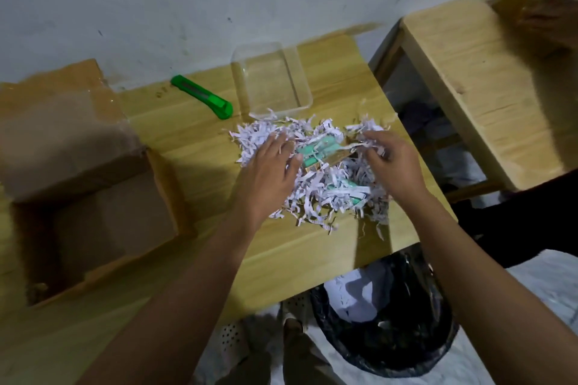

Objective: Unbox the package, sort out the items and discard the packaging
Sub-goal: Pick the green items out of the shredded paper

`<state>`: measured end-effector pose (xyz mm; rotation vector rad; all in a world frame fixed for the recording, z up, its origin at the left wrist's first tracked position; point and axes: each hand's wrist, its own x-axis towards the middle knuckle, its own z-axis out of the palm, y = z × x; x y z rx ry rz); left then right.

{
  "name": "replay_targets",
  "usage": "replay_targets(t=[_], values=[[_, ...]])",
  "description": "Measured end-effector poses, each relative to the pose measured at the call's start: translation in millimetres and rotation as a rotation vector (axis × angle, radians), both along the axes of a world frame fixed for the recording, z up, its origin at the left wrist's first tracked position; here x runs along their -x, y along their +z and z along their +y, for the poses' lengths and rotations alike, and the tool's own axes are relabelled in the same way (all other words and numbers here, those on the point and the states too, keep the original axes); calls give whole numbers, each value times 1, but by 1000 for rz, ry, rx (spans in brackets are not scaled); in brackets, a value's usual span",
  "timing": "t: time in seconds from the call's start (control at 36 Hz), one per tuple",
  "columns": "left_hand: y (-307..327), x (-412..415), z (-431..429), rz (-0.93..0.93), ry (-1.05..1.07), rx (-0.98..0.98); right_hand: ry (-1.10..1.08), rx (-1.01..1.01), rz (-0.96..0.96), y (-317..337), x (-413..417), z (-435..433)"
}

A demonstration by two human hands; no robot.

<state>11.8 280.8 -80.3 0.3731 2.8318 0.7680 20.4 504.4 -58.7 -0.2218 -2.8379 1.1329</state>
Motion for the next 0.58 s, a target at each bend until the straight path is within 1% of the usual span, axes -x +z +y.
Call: replay_targets(t=[0.08,0.14,0.19,0.25,0.28,0.36,0.44,0.5,0.58], values=[[8,-13,-2,119,112,-63,10,-20,149,9,-13,-4],[11,-19,0,132,18,-59,93,-11,203,13,-19,-14],[7,-23,3,62,-125,-8,275,-27,142,11,-23,-25],[2,-24,2,8,-163,29,435,-86,72,3,-26,-30],[-1,-24,0,-2,-161,48,442,-88,51,-2,-29,-29],[-9,-28,-11,-6,-190,137,276,-22,-20,-5,-41,-16],[-13,-34,-22,36,-218,162,236,22,-65,-2,-52,0],[-14,-37,-25,55,-220,151,213,64,-41,5,-53,4],[-14,-40,-25,77,-209,105,187,105,51,17,-39,-2]])
